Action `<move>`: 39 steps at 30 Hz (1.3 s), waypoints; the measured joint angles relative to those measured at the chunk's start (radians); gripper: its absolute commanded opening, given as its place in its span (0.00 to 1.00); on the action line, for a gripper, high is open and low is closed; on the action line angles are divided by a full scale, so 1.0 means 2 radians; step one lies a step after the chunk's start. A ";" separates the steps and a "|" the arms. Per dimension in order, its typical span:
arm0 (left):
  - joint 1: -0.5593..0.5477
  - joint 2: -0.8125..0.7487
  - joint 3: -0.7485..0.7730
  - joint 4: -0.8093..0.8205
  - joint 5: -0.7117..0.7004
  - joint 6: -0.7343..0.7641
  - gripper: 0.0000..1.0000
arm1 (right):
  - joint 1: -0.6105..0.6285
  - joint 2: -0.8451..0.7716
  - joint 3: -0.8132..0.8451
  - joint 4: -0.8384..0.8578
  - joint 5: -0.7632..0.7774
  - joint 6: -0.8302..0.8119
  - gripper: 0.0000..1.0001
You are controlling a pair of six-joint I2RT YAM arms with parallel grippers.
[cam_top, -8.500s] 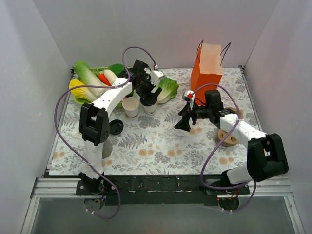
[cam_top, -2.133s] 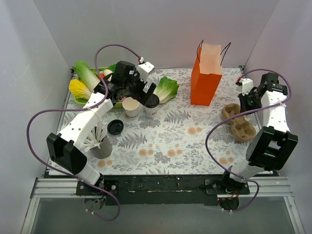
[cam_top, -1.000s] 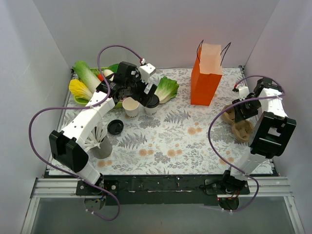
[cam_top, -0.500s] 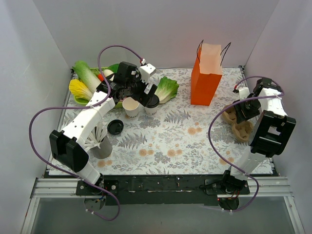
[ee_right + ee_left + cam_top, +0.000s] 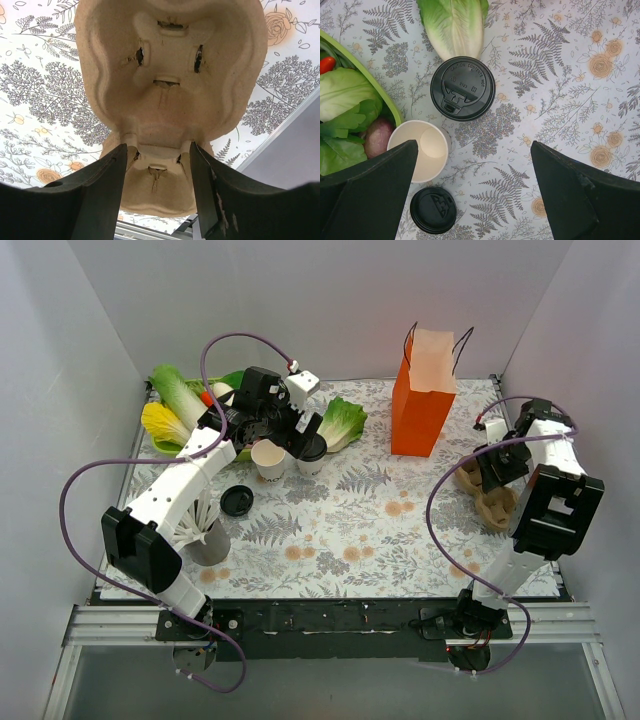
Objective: Pack the takeout coffee
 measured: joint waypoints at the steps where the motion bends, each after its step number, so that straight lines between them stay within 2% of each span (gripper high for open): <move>1: 0.000 0.000 0.000 0.000 0.000 0.000 0.98 | 0.001 0.001 0.000 0.002 0.000 0.000 0.59; 25: 0.000 0.001 0.000 -0.001 0.000 0.000 0.98 | 0.003 0.008 -0.010 0.007 0.023 0.011 0.51; 28: 0.000 0.002 0.000 -0.001 0.000 0.000 0.98 | 0.003 0.008 -0.010 0.008 0.025 0.012 0.45; 31: 0.000 0.006 0.000 -0.001 0.000 0.000 0.98 | 0.003 0.008 -0.010 0.008 0.026 0.013 0.33; 32: 0.000 0.007 0.000 -0.001 0.000 0.000 0.98 | 0.003 0.008 -0.010 0.008 0.027 0.013 0.23; 34: 0.000 0.008 0.000 -0.001 0.000 0.000 0.98 | 0.003 0.008 -0.010 0.008 0.029 0.013 0.12; 35: 0.000 0.008 0.000 -0.001 0.000 0.000 0.98 | 0.004 0.008 -0.009 0.007 0.029 0.013 0.02; 39: 0.000 0.008 0.000 -0.001 0.000 0.001 0.98 | 0.004 0.008 0.003 -0.013 0.031 0.011 0.01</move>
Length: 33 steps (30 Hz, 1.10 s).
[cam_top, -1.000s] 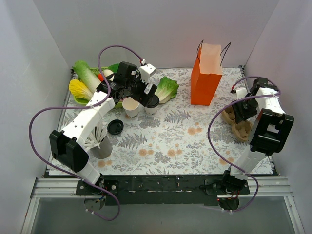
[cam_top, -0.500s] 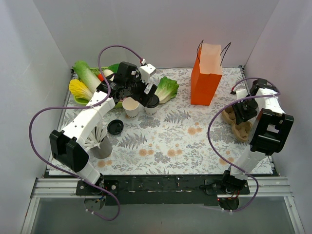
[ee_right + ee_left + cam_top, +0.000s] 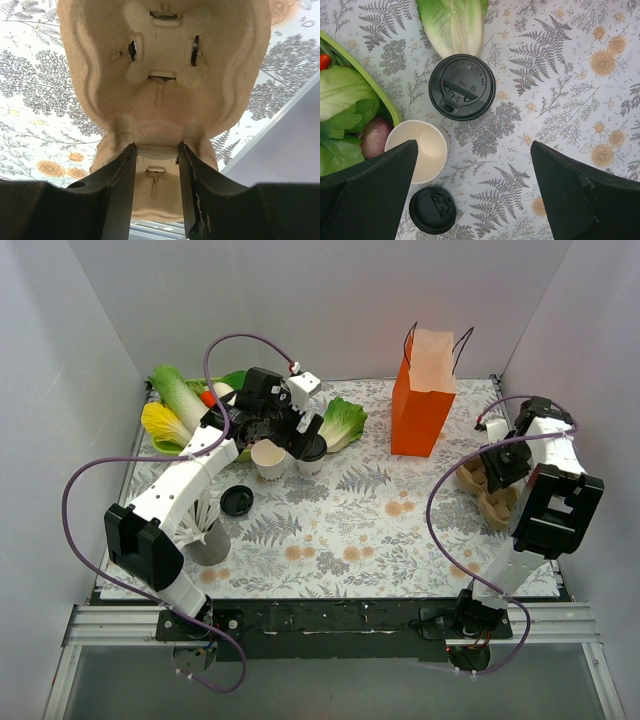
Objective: Pack the takeout coffee
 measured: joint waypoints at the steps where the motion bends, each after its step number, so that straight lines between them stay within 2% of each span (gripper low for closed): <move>1: 0.000 0.000 0.000 0.000 0.000 0.000 0.98 | 0.000 -0.001 0.006 -0.006 -0.001 0.000 0.01; 8: 0.000 0.000 0.006 0.000 0.003 0.001 0.98 | -0.006 -0.024 0.030 -0.019 -0.017 -0.003 0.01; 13: 0.000 0.000 0.010 0.000 0.005 0.001 0.98 | -0.044 -0.013 0.063 -0.044 -0.039 0.001 0.01; 17: 0.000 0.000 0.010 0.000 0.006 0.001 0.98 | -0.070 -0.010 0.115 -0.061 -0.091 0.013 0.01; 19: 0.000 0.000 0.010 0.000 0.009 0.001 0.98 | -0.074 -0.023 0.105 -0.049 -0.100 0.008 0.01; 23: 0.000 0.001 0.016 -0.001 0.013 0.001 0.98 | -0.088 -0.019 0.108 -0.099 -0.178 -0.001 0.01; 27: 0.000 0.001 0.018 -0.002 0.016 0.001 0.98 | -0.069 -0.041 0.065 -0.060 -0.128 -0.024 0.01; 33: 0.000 0.006 0.024 -0.002 0.020 -0.001 0.98 | -0.042 -0.049 0.059 -0.072 -0.138 -0.029 0.01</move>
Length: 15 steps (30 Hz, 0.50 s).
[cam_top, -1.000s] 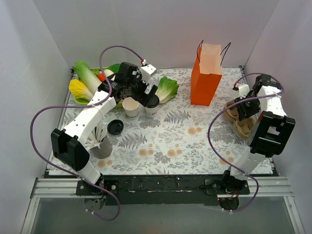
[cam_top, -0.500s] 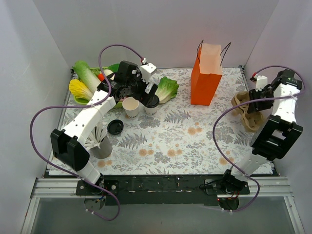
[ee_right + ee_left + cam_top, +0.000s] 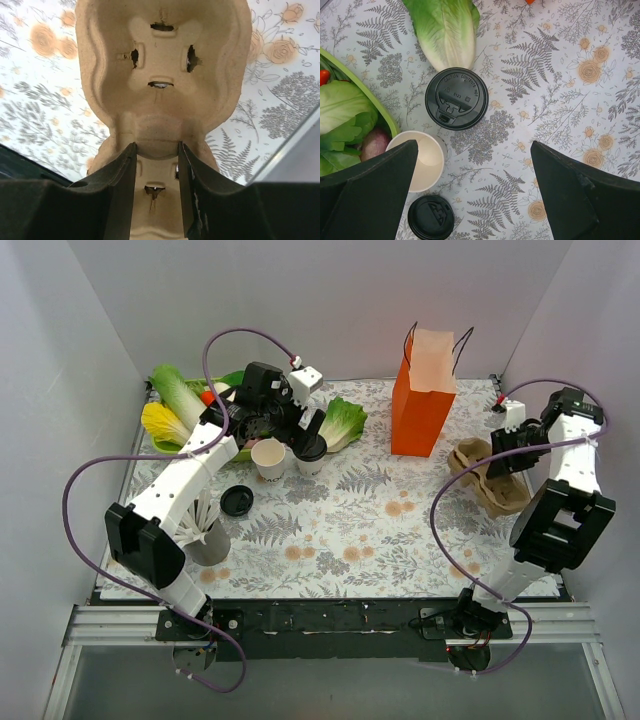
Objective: Pack the takeout coffee
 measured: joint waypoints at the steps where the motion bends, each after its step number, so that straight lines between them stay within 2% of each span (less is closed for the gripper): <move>1: 0.000 0.001 0.000 0.000 0.000 0.000 0.98 | -0.002 0.001 0.003 -0.005 -0.019 0.000 0.01; 3: 0.000 0.002 0.000 -0.001 0.000 0.000 0.98 | -0.002 0.000 0.010 -0.009 -0.020 0.015 0.01; 5: 0.000 0.002 0.000 0.000 0.001 0.000 0.98 | 0.005 -0.010 -0.002 0.024 0.011 0.014 0.01; 8: 0.000 0.002 0.000 -0.001 0.002 0.000 0.98 | 0.007 -0.009 0.002 0.005 -0.010 -0.020 0.01; 12: 0.000 0.002 0.000 -0.001 0.003 0.000 0.98 | 0.015 -0.017 -0.020 0.028 0.031 -0.010 0.01; 15: 0.000 0.002 0.000 -0.001 0.003 0.000 0.98 | -0.014 0.002 0.007 -0.017 -0.028 -0.019 0.01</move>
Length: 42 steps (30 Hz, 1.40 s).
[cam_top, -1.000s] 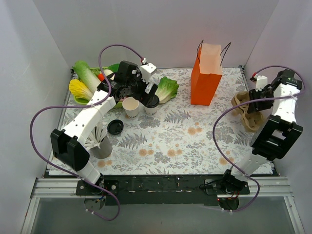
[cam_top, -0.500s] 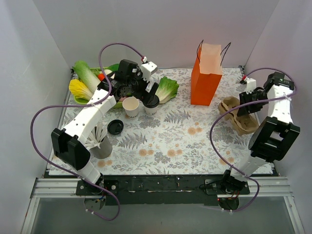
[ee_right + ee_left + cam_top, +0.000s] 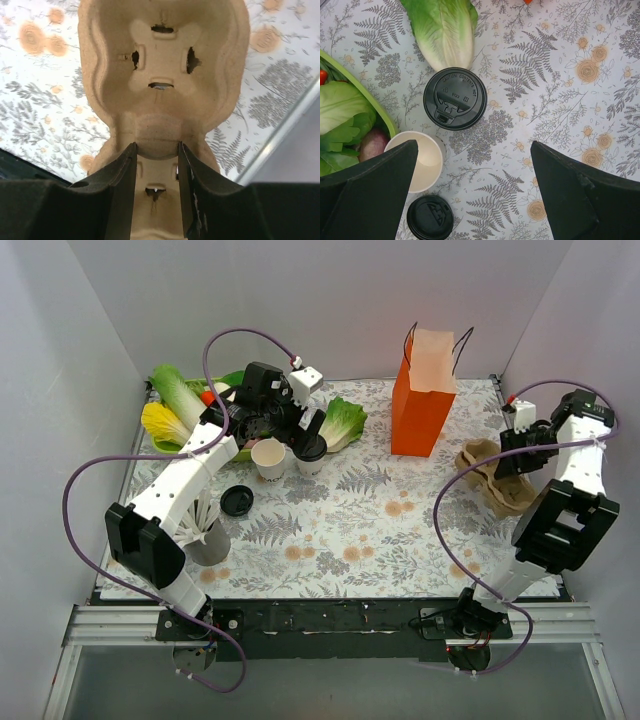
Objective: Pack the takeout coffee
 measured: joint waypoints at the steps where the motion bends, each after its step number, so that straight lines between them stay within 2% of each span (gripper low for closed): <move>1: 0.000 0.000 0.000 0.000 0.001 0.000 0.98 | -0.007 0.003 0.006 -0.001 -0.002 0.010 0.01; 5: 0.000 0.000 0.000 0.000 0.005 0.000 0.98 | -0.019 0.002 -0.005 0.040 0.054 0.030 0.01; 8: 0.000 0.000 0.000 -0.001 0.006 0.000 0.98 | -0.035 0.003 0.001 0.010 0.000 0.017 0.01; 11: 0.000 0.000 0.000 -0.001 0.007 0.000 0.98 | -0.033 -0.010 -0.019 0.040 0.034 0.030 0.01; 15: 0.000 0.000 0.000 -0.002 0.009 0.000 0.98 | -0.021 -0.009 -0.003 -0.006 -0.013 0.012 0.01; 18: 0.000 0.000 0.000 -0.004 0.010 0.000 0.98 | 0.003 -0.036 -0.035 0.072 0.049 0.027 0.01; 22: 0.000 0.002 0.000 -0.007 0.017 -0.001 0.98 | 0.008 -0.048 -0.040 0.079 0.052 0.041 0.01; 23: 0.000 0.003 0.000 -0.007 0.018 -0.002 0.98 | 0.007 -0.048 -0.036 0.082 0.051 0.048 0.03; 25: 0.000 0.008 0.002 -0.007 0.020 -0.002 0.98 | 0.010 -0.051 -0.034 0.084 0.046 0.057 0.15; 26: 0.000 0.010 0.002 -0.007 0.021 -0.003 0.98 | 0.011 -0.052 -0.034 0.082 0.044 0.062 0.29; 29: 0.000 0.018 0.004 -0.007 0.023 -0.006 0.98 | 0.017 -0.056 -0.051 0.082 0.041 0.072 0.52; 32: 0.000 0.019 0.005 -0.009 0.023 -0.007 0.98 | 0.021 -0.066 -0.090 0.081 0.046 0.077 0.64; 36: 0.000 0.019 0.006 -0.009 0.024 -0.008 0.98 | 0.026 -0.071 -0.125 0.077 0.066 0.079 0.63; 42: 0.000 0.019 0.006 -0.009 0.025 -0.009 0.98 | 0.026 -0.071 -0.130 0.083 0.107 0.079 0.59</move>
